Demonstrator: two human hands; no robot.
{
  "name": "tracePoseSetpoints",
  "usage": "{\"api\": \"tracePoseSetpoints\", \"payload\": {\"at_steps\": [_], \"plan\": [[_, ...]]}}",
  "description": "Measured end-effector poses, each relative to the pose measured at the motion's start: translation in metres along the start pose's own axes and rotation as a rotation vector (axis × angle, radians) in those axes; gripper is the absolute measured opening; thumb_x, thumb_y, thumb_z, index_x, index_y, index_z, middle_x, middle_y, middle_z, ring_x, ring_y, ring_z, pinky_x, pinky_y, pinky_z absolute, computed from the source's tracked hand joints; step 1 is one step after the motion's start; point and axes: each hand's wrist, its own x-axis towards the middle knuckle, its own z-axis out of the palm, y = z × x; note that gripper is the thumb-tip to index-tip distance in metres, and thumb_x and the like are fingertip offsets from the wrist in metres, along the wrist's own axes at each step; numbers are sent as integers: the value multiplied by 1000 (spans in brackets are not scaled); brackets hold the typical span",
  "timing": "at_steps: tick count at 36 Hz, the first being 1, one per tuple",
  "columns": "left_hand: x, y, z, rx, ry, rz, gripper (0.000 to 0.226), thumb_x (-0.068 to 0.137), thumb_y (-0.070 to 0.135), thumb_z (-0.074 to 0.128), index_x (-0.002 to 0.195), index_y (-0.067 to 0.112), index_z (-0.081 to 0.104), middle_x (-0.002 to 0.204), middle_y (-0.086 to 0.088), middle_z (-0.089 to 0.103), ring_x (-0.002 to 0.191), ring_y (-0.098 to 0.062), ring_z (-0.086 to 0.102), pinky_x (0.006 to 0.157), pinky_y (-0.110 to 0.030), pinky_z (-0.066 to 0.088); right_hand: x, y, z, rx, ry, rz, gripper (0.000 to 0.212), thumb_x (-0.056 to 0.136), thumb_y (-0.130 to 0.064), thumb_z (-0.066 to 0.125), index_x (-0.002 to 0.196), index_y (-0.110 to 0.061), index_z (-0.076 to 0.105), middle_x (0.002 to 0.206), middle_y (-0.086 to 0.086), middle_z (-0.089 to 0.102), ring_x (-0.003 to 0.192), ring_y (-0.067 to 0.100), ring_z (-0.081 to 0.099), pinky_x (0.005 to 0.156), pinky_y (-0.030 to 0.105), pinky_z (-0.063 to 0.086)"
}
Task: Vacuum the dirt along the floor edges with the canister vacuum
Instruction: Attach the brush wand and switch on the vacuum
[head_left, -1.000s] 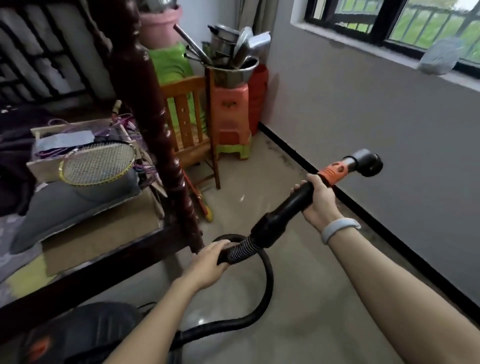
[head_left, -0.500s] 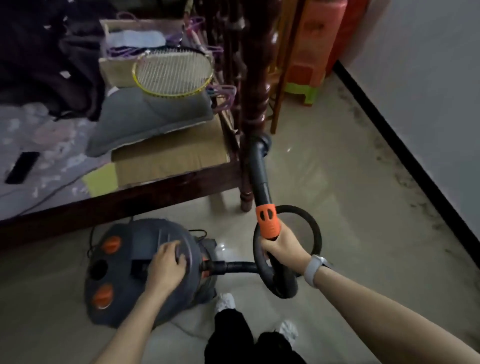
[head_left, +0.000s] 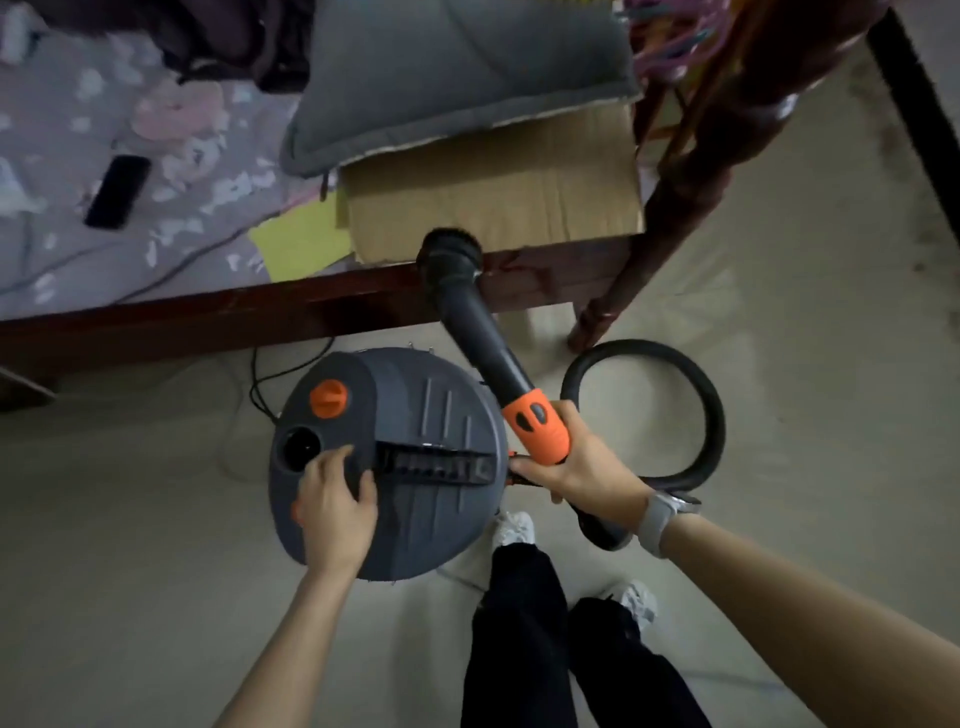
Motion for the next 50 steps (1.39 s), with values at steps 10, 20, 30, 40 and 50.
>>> {"api": "tracePoseSetpoints", "payload": {"at_steps": [10, 20, 30, 40, 50], "plan": [[-10, -70, -3, -188, 48, -294, 28, 85, 1, 65, 112, -1, 64, 111, -23, 57, 105, -39, 56, 90, -39, 44, 37, -5, 23, -24, 49, 27, 41, 84, -21, 73, 109, -25, 42, 83, 1, 58, 51, 8, 58, 49, 18, 47], [-9, -89, -15, -97, -40, -33, 30, 78, -3, 73, 107, 1, 70, 112, -13, 65, 104, -33, 59, 92, -33, 43, 42, -2, 47, -159, -72, -7, 46, 79, -28, 76, 113, -27, 44, 89, -3, 60, 73, 19, 63, 65, 44, 57], [1, -74, -13, -208, 38, -479, 31, 84, 28, 71, 98, 1, 65, 92, -11, 59, 90, -26, 56, 77, -29, 38, 34, 0, 53, -225, -121, 27, 46, 76, -33, 80, 106, -24, 46, 87, -1, 61, 72, 21, 63, 67, 45, 57], [-1, -60, -2, -259, 61, -528, 26, 88, 22, 66, 76, -1, 62, 70, -8, 58, 71, -24, 53, 65, -27, 34, 38, -3, 56, -230, -93, 10, 46, 77, -33, 78, 109, -25, 46, 89, -2, 60, 73, 19, 63, 69, 44, 57], [6, -65, -17, -121, -100, -412, 19, 87, 25, 65, 93, 7, 67, 87, -14, 62, 80, -25, 54, 68, -27, 35, 40, -2, 53, -227, -92, 8, 49, 76, -36, 79, 109, -28, 44, 89, -2, 61, 71, 17, 63, 69, 45, 58]]}}
